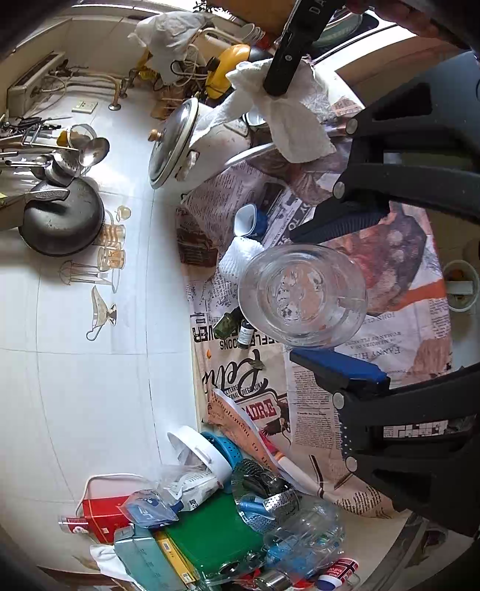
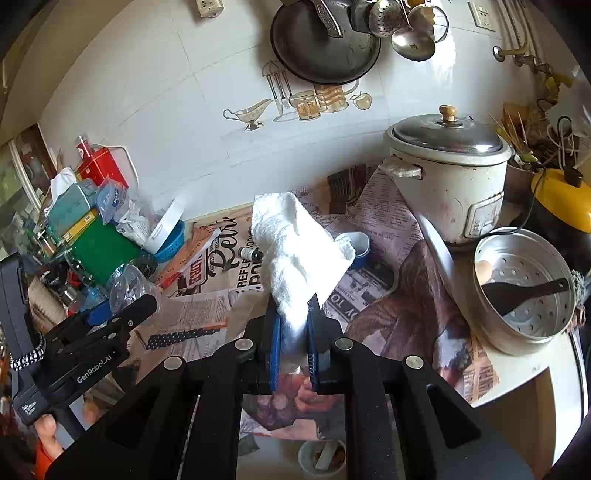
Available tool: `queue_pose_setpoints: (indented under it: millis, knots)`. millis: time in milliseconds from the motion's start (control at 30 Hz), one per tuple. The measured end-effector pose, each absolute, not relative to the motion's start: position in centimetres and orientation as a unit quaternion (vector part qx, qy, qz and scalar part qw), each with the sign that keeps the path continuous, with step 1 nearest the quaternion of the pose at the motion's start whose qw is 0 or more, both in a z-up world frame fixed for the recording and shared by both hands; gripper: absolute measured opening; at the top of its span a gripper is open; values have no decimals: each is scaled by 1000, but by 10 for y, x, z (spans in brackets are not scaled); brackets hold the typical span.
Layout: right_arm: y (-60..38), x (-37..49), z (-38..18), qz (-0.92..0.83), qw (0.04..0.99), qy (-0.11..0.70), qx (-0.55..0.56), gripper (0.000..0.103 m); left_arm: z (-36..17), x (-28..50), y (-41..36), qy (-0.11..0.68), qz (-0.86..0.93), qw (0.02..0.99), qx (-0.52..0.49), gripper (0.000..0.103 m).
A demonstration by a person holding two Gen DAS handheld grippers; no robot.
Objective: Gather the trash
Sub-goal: 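Carry the tissue and glass jar down toward the floor bucket with both tools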
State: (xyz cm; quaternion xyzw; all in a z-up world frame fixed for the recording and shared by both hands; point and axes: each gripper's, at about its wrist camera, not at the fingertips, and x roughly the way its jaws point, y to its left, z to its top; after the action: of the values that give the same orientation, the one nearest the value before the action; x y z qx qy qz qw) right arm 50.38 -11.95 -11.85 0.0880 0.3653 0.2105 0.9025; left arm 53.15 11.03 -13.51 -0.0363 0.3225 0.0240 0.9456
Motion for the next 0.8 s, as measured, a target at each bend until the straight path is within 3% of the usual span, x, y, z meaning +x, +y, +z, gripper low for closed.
queue_pose_setpoints:
  millis: [400,800]
  knots:
    - [-71,385,-133,186,902,378,98,11,-170,410,149,355,-11,934,-26,56]
    - [-68,347,-168,201,871,439,88,11,-214,378,143,410,-1,911,-44,56]
